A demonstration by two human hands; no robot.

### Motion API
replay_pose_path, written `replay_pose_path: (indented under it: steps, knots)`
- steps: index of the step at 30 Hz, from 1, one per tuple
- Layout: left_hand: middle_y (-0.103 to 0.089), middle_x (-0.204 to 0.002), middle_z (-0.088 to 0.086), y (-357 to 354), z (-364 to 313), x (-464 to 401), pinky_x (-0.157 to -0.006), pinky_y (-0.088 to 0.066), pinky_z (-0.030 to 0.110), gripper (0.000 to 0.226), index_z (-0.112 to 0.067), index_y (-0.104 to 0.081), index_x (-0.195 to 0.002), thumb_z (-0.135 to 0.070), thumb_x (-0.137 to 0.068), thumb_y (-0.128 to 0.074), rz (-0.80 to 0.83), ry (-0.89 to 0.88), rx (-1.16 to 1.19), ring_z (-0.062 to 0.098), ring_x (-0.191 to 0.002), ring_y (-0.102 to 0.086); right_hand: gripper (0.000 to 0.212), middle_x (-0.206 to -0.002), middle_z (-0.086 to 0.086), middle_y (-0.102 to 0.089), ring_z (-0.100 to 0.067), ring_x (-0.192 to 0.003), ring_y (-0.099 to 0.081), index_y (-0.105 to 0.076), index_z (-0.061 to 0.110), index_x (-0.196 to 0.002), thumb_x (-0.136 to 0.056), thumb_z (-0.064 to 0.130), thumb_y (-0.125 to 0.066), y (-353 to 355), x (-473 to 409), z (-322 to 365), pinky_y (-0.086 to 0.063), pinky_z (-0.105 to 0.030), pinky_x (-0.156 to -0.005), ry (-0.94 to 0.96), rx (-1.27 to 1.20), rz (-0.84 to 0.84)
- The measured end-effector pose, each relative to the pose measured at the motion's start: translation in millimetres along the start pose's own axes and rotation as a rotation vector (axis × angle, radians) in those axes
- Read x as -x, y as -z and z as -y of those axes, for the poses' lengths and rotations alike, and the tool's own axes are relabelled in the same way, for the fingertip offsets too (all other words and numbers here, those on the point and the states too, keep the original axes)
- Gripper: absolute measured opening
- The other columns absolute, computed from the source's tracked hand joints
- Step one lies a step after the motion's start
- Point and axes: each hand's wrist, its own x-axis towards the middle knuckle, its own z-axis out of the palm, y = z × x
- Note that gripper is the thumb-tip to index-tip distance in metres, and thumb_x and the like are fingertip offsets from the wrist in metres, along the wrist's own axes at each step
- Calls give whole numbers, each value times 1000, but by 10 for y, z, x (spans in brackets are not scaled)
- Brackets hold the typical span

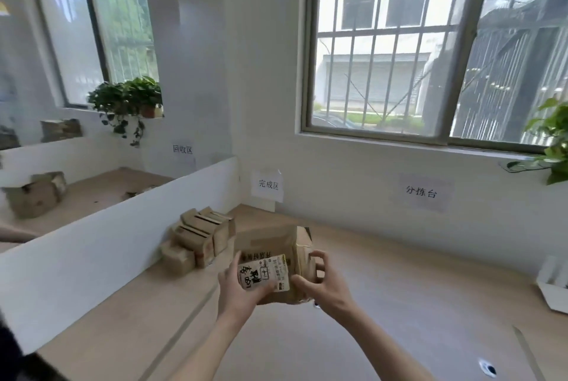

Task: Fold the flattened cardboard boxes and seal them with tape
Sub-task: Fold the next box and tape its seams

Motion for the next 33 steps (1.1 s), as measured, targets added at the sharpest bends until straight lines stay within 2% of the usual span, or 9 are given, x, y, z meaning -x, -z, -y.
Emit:
replay_pose_path:
  steps: [2, 4, 8, 11, 14, 21, 25, 30, 33]
  knots:
    - [-41, -131, 0, 316, 181, -135, -103, -41, 28, 115, -31, -34, -149, -46, -53, -95, -9, 24, -29, 11, -117, -47, 78, -113, -1, -68, -14, -89, -75, -48, 37, -134, -69, 38, -89, -338, -85, 63, -64, -42, -75, 4, -14, 44]
    - [-49, -134, -3, 571, 429, -333, -104, -46, 34, 118, -37, -36, -147, -64, -46, -91, 4, 48, -53, 11, -121, -52, 78, -111, 3, -68, -8, -88, -73, -47, 35, -138, -73, 29, -89, -646, -188, 87, -64, -37, -75, 13, -8, 52]
    - [-55, -128, -19, 989, 930, -720, -100, -46, 34, 99, -44, -40, -140, -79, -55, -78, 22, 58, -224, 6, -122, -52, 78, -115, 14, -64, -6, -95, -70, -45, 55, -129, -67, 39, -89, -1305, -551, -95, -62, -39, -81, 45, 25, 40]
    - [-52, -131, -17, 1287, 1143, -968, -96, -43, 33, 87, -43, -40, -142, -76, -68, -71, 1, 99, -365, 10, -129, -45, 82, -121, 16, -61, -8, -107, -64, -43, 57, -131, -63, 49, -87, -1852, -957, -374, -58, -42, -89, 69, 61, 58]
    - [-45, -146, -9, 1606, 1527, -1355, -100, -40, 34, 79, -36, -35, -149, -65, -82, -65, -16, 202, -500, 16, -135, -42, 83, -122, 11, -61, -10, -106, -64, -39, 60, -133, -64, 54, -85, -2409, -1371, -562, -58, -42, -89, 37, 74, 112]
    - [-35, -157, -11, 2168, 2446, -2252, -107, -39, 36, 75, -33, -31, -152, -60, -88, -58, -32, 369, -703, 17, -140, -40, 81, -133, 15, -47, -4, -116, -49, -31, 66, -130, -71, 45, -83, -3529, -2150, -887, -48, -31, -97, 29, 92, 185]
    - [-36, -157, -6, 2382, 2953, -2527, -112, -38, 40, 75, -32, -33, -152, -51, -87, -65, 29, 453, -666, 18, -141, -39, 80, -135, 16, -43, -1, -122, -46, -38, 54, -136, -70, 45, -82, -4061, -2454, -1080, -45, -30, -102, 12, 71, 222]
    - [-29, -160, 1, 2612, 3537, -2738, -116, -27, 39, 76, -28, -31, -154, -48, -89, -66, 64, 538, -662, 20, -147, -29, 81, -133, 15, -43, 5, -116, -46, -37, 52, -138, -71, 42, -82, -4683, -2739, -1313, -47, -30, -100, -19, 101, 258]
    - [-31, -159, 3, 2773, 3863, -2948, -116, -29, 41, 79, -27, -30, -154, -55, -89, -64, 97, 575, -665, 22, -146, -29, 83, -139, 12, -41, -6, -117, -49, -36, 53, -139, -72, 42, -83, -5053, -2914, -1465, -49, -36, -101, -42, 135, 269]
